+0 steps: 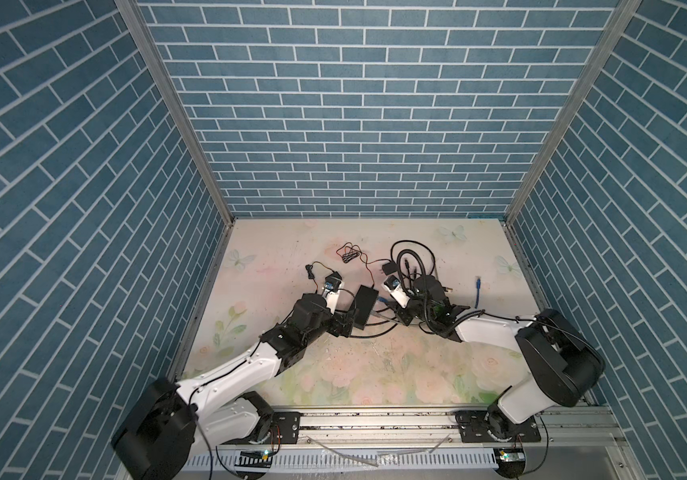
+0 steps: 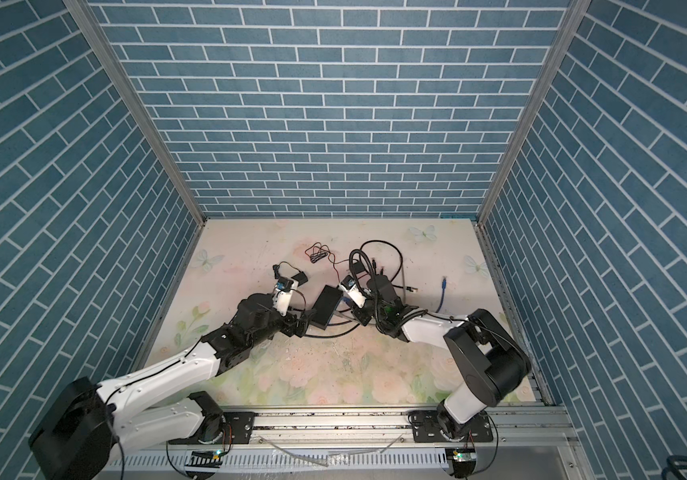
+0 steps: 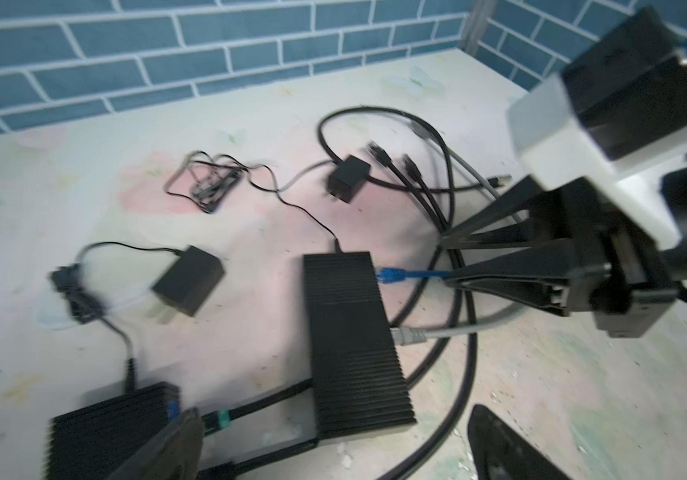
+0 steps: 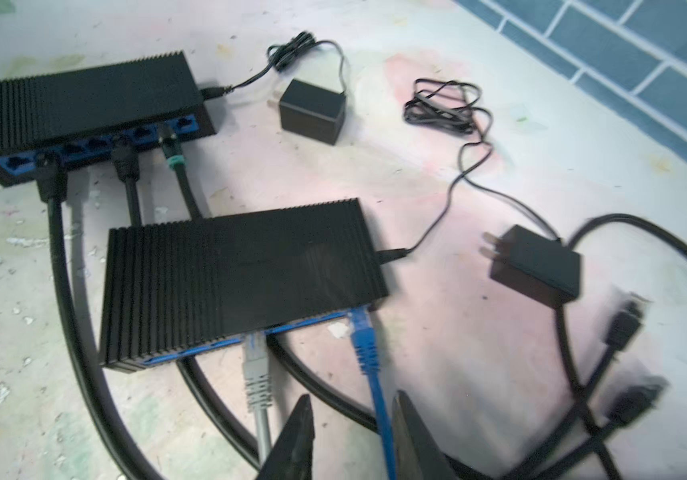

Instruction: Insert the plug into the switch port

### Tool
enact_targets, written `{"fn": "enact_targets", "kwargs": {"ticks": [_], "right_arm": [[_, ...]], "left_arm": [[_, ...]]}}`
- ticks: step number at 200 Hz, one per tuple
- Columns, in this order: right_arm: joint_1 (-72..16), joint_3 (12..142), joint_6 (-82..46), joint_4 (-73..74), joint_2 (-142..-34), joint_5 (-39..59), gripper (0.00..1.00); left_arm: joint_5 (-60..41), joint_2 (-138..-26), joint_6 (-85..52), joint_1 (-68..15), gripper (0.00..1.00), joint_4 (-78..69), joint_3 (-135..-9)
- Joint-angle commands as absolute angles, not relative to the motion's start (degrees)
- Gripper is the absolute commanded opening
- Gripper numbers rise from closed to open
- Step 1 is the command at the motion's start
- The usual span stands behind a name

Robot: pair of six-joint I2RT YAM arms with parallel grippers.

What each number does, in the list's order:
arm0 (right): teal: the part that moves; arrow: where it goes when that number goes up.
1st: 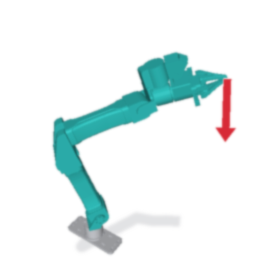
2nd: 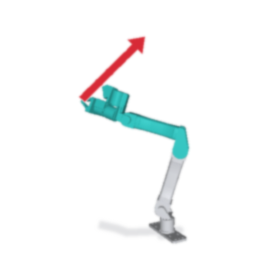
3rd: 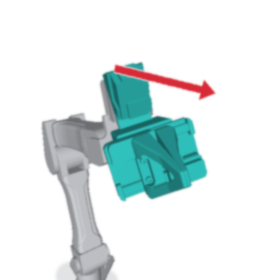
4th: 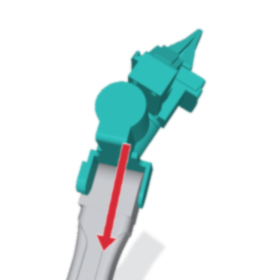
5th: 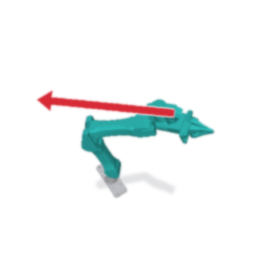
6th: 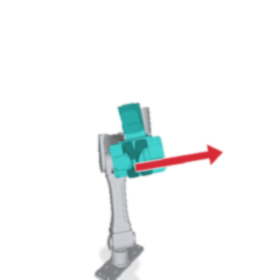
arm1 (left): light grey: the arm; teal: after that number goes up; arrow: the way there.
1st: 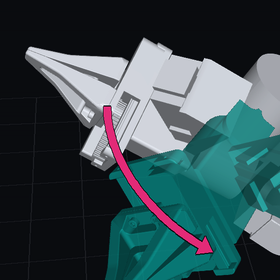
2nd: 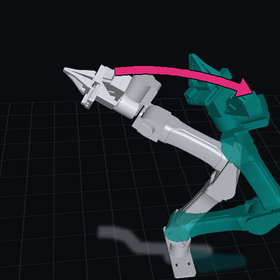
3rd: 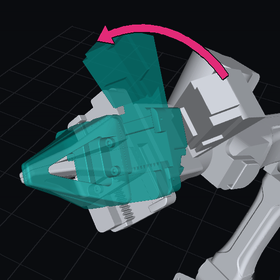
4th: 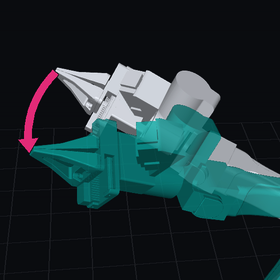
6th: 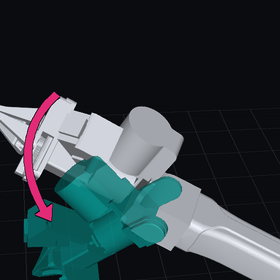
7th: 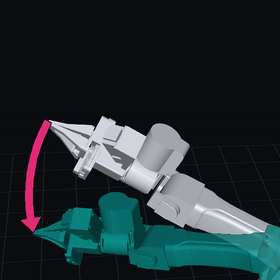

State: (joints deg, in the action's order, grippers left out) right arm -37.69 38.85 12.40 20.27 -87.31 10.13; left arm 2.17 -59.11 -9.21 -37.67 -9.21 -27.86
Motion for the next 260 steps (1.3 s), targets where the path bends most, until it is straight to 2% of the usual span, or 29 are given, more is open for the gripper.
{"fn": "enact_targets", "kwargs": {"ticks": [1, 58, 99, 136, 162, 210, 232, 260], "right_arm": [[-35.7, 37.8, 10.7, 16.0, -81.2, 8.4, 0.35], [-25.1, 37.7, 4.4, 1.5, -66.5, -1.8, 0.42], [-15.9, 33.6, 5.1, -1.2, -59.9, -7.1, 0.43], [-7.4, 24.7, 3.1, 11.6, -61.7, -7.3, 0.44], [-4.2, 18.2, 1.9, 28.5, -66.3, -4.8, 0.44], [-2.2, 17.8, 5.3, 43.3, -74.7, -3.1, 0.44], [-0.3, 22.8, 4.2, 35.9, -77.2, -0.8, 0.44], [0.2, 25.0, 3.8, 33.8, -78.7, 0.1, 0.45]], "left_arm": [[10.3, -51.3, -8.9, -35.2, 1.0, -1.7, -27.3], [27.3, -35.2, -6.3, -27.7, 1.0, 16.2, -28.5], [31.7, -36.0, -7.1, -19.2, 1.0, 12.6, -23.7], [24.1, -41.4, -3.1, -13.1, 0.99, 1.4, -19.6], [19.3, -44.7, -1.3, -9.9, 1.0, -12.6, -13.6], [8.0, -56.1, -1.2, -1.7, 1.0, -32.2, -10.8], [3.3, -64.0, -2.1, 1.4, 1.0, -33.9, -14.8], [-0.6, -73.3, -1.8, 2.1, 1.0, -40.2, -18.6]]}}
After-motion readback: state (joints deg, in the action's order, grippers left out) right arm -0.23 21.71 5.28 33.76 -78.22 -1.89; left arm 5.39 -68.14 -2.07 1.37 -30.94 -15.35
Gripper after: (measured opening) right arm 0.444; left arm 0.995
